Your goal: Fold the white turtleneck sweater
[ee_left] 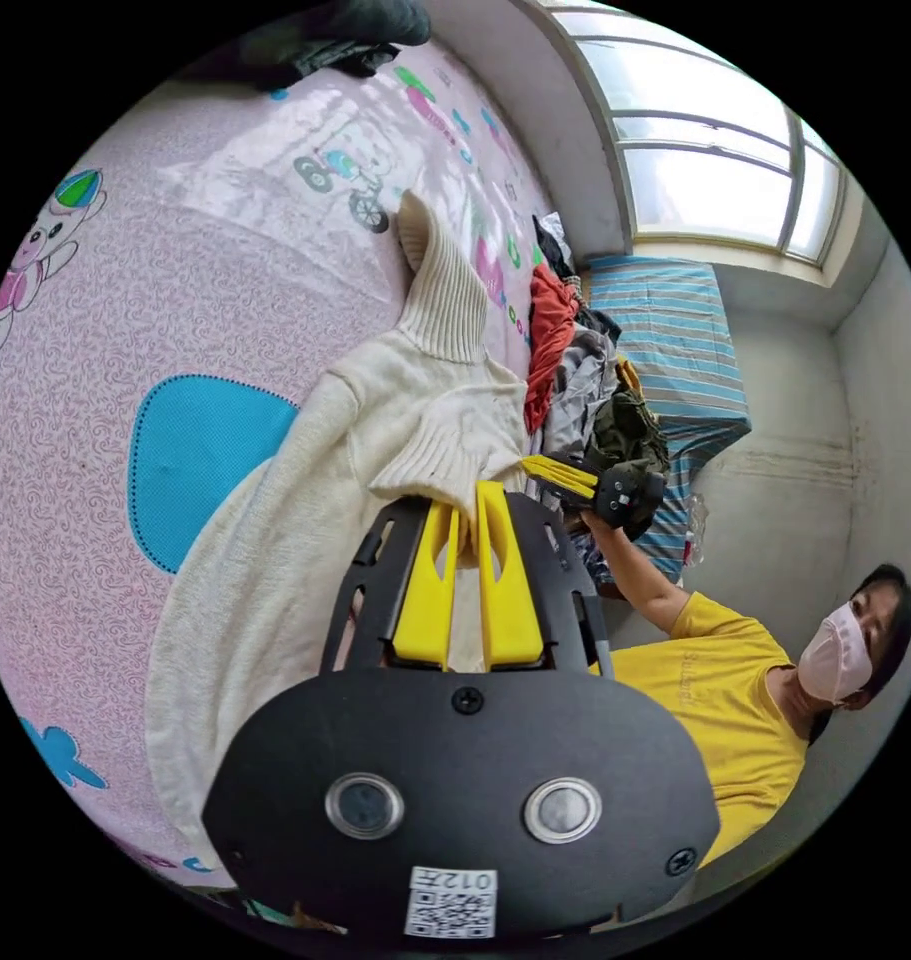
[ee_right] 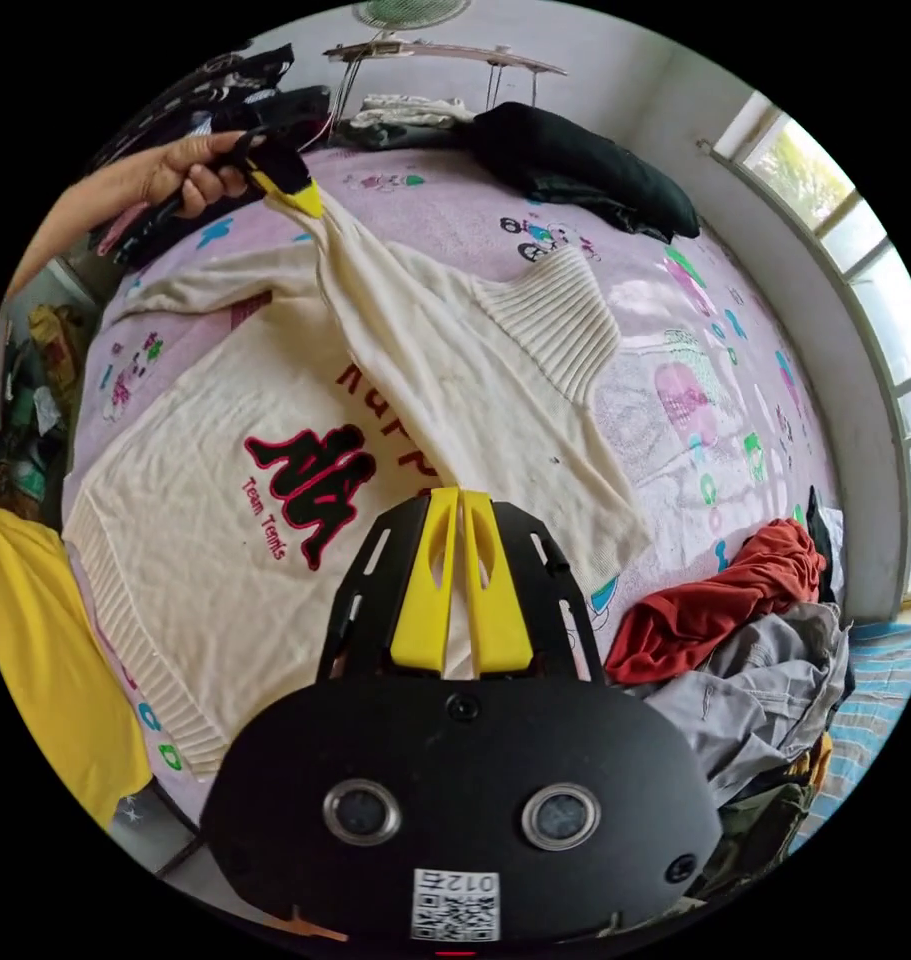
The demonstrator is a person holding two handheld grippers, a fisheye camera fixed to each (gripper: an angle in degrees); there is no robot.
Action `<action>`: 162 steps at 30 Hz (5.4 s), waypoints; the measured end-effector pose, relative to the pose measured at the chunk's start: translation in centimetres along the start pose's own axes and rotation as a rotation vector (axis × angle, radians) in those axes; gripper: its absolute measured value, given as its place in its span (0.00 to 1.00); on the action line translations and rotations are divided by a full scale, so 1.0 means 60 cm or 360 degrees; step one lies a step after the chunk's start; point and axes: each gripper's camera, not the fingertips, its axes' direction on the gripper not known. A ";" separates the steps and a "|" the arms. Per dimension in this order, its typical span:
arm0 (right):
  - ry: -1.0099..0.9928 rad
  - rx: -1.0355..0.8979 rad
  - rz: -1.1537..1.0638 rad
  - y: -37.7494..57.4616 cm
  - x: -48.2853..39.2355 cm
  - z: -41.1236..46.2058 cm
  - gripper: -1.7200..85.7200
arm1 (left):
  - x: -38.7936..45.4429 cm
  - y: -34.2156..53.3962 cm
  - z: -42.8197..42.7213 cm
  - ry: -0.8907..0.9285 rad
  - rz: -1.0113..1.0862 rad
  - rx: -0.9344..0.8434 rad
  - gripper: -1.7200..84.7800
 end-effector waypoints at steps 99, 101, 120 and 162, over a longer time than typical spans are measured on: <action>-0.0477 0.0099 0.0500 -0.072 0.074 0.151 0.02 | 0.204 0.180 0.403 -0.0655 -0.0033 0.0223 0.02; -0.0497 0.0116 0.0580 -0.068 0.084 0.152 0.02 | 0.197 0.188 0.410 -0.0610 -0.0056 0.0260 0.02; -0.0118 0.0343 0.1310 0.376 0.115 0.029 0.02 | 0.506 -0.166 0.785 -0.0631 0.0750 -0.0198 0.03; -0.0185 0.0333 0.1050 0.315 -0.050 0.081 0.02 | 0.388 -0.310 0.684 -0.0734 0.0559 -0.0258 0.02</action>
